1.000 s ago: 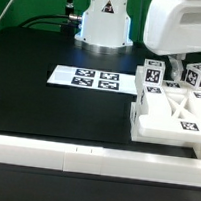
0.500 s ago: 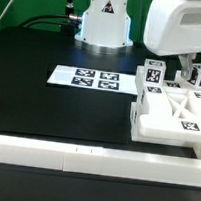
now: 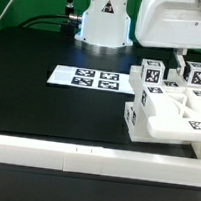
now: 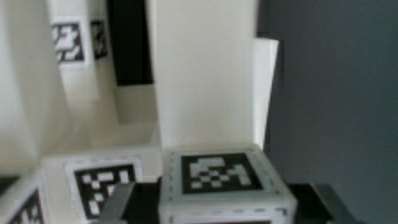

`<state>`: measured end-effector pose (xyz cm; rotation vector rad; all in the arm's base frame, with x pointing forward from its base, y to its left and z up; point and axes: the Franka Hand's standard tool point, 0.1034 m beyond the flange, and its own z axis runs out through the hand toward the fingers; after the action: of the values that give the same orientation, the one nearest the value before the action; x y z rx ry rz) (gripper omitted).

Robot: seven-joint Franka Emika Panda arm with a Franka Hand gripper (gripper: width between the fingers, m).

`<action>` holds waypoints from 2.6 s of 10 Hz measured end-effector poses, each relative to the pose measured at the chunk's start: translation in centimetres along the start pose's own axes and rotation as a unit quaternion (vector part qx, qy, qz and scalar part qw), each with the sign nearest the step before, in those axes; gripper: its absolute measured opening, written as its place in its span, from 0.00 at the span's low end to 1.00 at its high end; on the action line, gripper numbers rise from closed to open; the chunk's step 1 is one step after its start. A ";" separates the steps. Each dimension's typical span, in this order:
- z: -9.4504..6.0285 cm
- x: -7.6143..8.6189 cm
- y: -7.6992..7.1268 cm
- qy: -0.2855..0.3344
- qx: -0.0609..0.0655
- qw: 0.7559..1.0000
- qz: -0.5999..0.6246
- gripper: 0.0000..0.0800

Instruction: Assemble chair

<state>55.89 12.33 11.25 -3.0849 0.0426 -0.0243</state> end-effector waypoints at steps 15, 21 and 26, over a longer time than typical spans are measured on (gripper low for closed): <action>0.1 -0.3 -0.6 -0.008 0.039 0.822 0.568 0.36; 0.3 -0.3 -0.5 -0.003 0.035 0.911 0.412 0.81; -0.4 0.3 -0.5 -0.003 0.002 0.991 0.136 0.81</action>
Offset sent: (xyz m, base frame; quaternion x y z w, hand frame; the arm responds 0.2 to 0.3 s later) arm 0.0000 0.0000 0.0000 0.0000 0.0000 0.1296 0.9916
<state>56.15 12.79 11.68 -3.0442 0.4612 -0.0039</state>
